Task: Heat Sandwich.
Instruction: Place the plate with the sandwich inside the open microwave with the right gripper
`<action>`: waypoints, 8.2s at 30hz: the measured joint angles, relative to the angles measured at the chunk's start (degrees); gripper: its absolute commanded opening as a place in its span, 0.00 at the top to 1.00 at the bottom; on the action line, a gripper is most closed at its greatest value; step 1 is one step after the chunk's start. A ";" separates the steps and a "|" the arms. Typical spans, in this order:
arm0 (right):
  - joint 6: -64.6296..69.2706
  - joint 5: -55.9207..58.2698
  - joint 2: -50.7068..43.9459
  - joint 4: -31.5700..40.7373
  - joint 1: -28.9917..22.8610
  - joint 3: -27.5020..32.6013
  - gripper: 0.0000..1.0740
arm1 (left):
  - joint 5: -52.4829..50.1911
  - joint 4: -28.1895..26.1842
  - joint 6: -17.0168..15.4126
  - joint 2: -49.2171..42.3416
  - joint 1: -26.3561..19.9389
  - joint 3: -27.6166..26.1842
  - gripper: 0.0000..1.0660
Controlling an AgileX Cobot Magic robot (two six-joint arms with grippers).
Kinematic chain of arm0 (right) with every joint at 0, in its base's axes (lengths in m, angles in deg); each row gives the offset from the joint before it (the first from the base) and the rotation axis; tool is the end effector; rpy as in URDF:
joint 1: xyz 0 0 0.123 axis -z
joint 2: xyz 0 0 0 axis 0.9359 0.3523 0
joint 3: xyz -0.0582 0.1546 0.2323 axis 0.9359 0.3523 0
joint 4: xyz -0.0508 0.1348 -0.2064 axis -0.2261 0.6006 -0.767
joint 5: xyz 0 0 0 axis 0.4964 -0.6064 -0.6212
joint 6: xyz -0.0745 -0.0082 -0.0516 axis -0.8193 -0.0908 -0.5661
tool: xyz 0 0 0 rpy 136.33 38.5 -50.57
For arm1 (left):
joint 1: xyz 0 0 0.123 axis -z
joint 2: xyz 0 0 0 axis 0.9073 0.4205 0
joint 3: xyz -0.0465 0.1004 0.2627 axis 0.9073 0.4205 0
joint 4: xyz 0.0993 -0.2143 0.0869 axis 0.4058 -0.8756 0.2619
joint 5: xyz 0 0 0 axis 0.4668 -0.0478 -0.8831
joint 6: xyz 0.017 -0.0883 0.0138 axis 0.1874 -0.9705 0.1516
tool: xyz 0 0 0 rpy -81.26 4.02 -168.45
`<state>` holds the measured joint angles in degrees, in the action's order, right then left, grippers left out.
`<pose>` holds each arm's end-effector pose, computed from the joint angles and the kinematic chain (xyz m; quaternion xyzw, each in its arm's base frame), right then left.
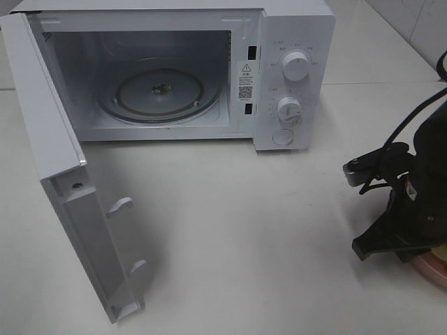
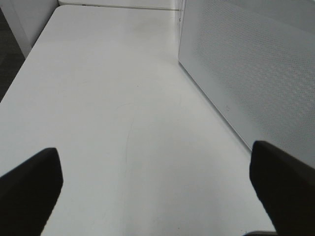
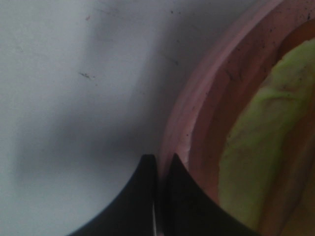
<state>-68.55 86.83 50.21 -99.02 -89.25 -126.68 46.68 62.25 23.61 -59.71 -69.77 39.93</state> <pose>0.2427 0.0676 0.1220 -0.1572 0.9799 -0.0905 0.0826 -0.0082 -0.0062 0.2808 -0.0251 0.8508 -0.0088 0.5248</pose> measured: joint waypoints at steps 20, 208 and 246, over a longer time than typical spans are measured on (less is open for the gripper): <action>6.42 8.77 -0.63 -6.42 -8.19 -0.23 1.00 | 0.00 0.00 0.00 0.00 0.00 0.00 0.08; -112.36 3.78 -0.92 23.55 -21.31 -22.52 1.00 | 0.00 0.00 0.00 0.00 0.00 0.00 0.08; -109.61 14.15 22.06 24.75 -21.31 -54.49 0.99 | 0.00 0.00 0.00 0.00 0.00 0.00 0.08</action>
<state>-178.16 100.98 72.27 -74.26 -110.57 -181.17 46.68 62.25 23.61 -59.71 -69.77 39.93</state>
